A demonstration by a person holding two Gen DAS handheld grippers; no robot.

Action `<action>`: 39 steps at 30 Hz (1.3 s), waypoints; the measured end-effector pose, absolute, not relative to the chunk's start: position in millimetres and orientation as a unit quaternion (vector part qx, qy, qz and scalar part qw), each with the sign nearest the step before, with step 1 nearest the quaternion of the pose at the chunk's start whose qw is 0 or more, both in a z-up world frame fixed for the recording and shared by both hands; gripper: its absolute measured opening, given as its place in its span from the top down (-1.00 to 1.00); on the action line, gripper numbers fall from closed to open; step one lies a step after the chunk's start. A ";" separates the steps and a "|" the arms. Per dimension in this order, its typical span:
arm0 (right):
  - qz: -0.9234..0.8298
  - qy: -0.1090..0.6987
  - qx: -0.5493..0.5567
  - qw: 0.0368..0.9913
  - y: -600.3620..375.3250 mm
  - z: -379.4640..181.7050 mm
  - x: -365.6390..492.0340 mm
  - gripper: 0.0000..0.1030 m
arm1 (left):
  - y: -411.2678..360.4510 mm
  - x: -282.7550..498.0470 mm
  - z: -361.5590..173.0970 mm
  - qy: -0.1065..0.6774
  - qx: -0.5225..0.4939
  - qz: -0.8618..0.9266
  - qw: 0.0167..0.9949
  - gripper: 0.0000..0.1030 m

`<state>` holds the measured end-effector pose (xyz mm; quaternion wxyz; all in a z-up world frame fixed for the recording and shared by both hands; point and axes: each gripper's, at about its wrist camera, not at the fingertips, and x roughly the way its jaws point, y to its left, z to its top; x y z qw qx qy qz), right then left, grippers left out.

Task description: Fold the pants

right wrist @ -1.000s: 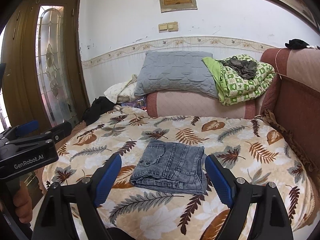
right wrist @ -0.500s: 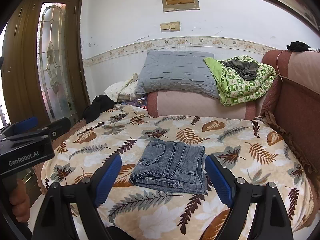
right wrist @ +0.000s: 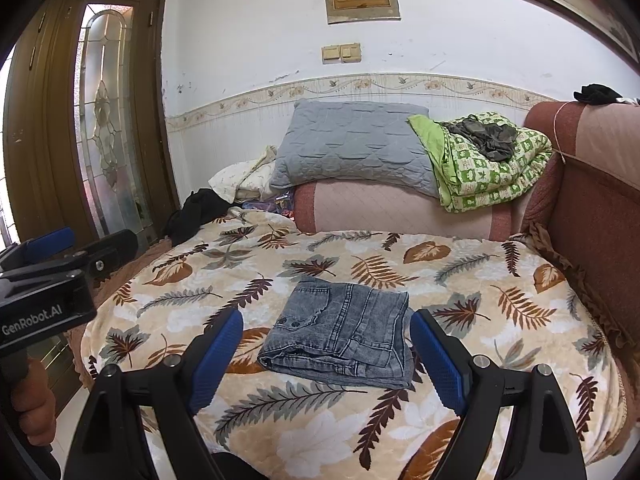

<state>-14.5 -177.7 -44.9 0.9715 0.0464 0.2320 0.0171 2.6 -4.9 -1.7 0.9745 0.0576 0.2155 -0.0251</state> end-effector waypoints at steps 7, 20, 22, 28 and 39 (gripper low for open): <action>0.018 0.232 0.046 0.972 -177.3 -45.0 -14.8 -0.71 | -4.1 0.0 -0.5 0.213 0.057 -0.030 0.975 -0.91; 0.004 0.218 0.044 0.975 -183.8 -36.2 -16.3 -0.71 | -1.2 -3.1 1.8 0.212 0.051 -0.038 0.975 -0.91; 0.003 0.214 0.046 0.976 -184.5 -35.1 -16.8 -0.71 | -0.6 -3.2 1.8 0.212 0.050 -0.039 0.975 -0.91; 0.002 0.212 0.040 0.976 -180.8 -33.5 -15.3 -0.71 | 0.7 -5.1 3.1 0.210 0.047 -0.044 0.976 -0.91; -0.002 0.206 0.031 0.978 -174.1 -31.1 -15.8 -0.71 | 7.2 -8.1 7.8 0.199 0.041 -0.049 0.978 -0.91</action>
